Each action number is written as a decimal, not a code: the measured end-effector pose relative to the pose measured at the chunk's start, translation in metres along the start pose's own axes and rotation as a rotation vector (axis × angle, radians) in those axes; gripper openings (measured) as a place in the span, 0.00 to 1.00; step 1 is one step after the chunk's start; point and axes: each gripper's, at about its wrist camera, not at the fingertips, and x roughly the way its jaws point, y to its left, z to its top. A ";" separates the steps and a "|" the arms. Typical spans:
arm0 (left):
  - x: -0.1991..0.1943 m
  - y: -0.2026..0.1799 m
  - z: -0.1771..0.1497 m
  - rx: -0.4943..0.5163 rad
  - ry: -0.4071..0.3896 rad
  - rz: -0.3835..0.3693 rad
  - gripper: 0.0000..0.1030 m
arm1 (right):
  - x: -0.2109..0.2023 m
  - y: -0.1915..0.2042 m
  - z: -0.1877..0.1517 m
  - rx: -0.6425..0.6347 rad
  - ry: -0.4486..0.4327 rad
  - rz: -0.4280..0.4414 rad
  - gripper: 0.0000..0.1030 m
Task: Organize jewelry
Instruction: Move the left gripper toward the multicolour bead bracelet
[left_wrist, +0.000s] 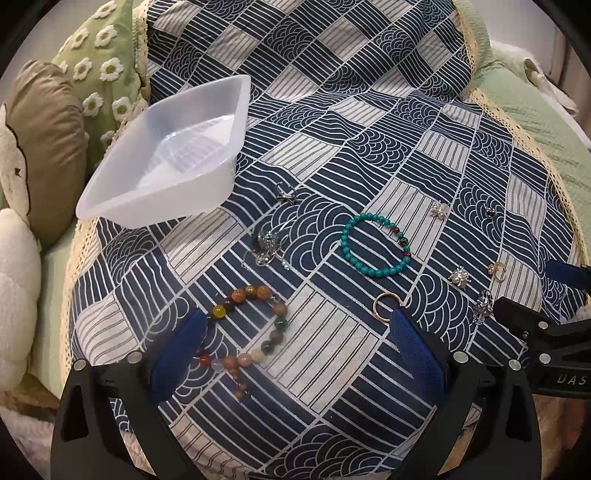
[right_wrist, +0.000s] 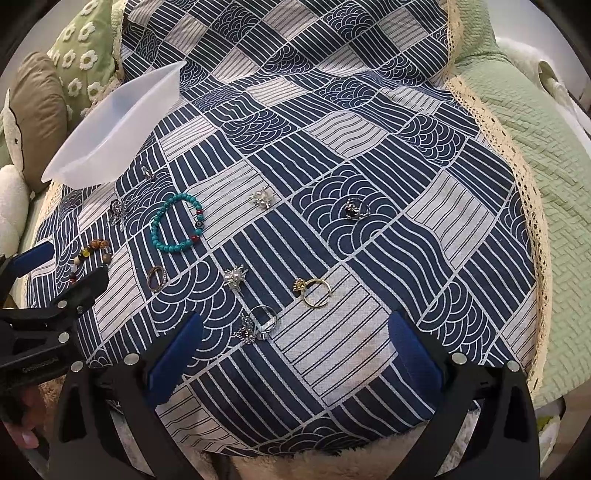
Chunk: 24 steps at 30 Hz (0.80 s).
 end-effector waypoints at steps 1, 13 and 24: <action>0.000 0.000 0.000 0.000 0.000 0.000 0.93 | 0.000 0.001 0.000 -0.004 -0.001 -0.001 0.95; 0.001 -0.001 0.000 0.003 0.006 -0.006 0.93 | 0.001 0.001 0.000 -0.011 0.002 -0.009 0.95; 0.002 -0.002 0.000 0.006 0.013 -0.008 0.93 | 0.002 0.001 0.000 -0.014 0.002 -0.013 0.95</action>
